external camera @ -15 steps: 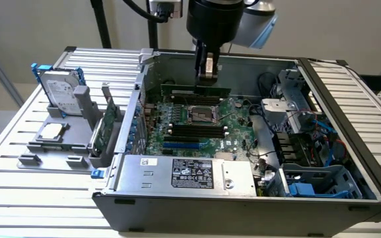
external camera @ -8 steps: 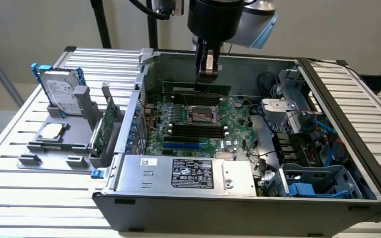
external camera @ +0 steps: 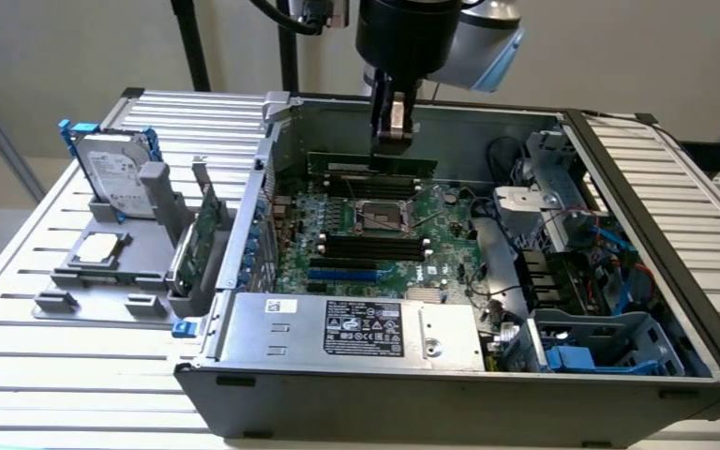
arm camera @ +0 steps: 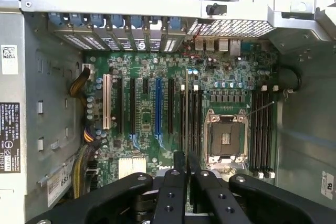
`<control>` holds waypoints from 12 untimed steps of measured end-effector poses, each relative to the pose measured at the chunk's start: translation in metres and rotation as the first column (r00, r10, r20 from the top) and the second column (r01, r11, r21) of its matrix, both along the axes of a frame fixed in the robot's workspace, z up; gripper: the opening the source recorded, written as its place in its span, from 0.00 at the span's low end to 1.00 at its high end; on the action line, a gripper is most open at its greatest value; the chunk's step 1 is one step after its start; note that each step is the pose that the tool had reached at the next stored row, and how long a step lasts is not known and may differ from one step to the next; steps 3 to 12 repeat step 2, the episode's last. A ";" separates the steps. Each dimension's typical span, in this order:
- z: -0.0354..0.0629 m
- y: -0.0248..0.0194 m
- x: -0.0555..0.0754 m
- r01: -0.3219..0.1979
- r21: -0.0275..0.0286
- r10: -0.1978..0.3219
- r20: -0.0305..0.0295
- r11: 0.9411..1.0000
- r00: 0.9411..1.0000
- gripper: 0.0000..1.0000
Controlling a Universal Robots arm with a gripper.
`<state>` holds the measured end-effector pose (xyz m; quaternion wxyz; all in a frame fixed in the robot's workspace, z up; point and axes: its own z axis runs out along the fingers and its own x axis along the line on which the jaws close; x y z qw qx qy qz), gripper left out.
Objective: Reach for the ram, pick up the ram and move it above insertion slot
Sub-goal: 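Pick up the ram and move it above insertion slot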
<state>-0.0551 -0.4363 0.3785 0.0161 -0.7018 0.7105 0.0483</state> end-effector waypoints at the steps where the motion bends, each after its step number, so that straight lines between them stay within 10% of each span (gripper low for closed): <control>1: 0.0000 0.0000 0.000 0.000 0.000 0.000 0.000 1.000 1.000 0.13; 12: 0.0000 0.0000 0.000 0.000 0.000 0.000 0.000 1.000 1.000 0.13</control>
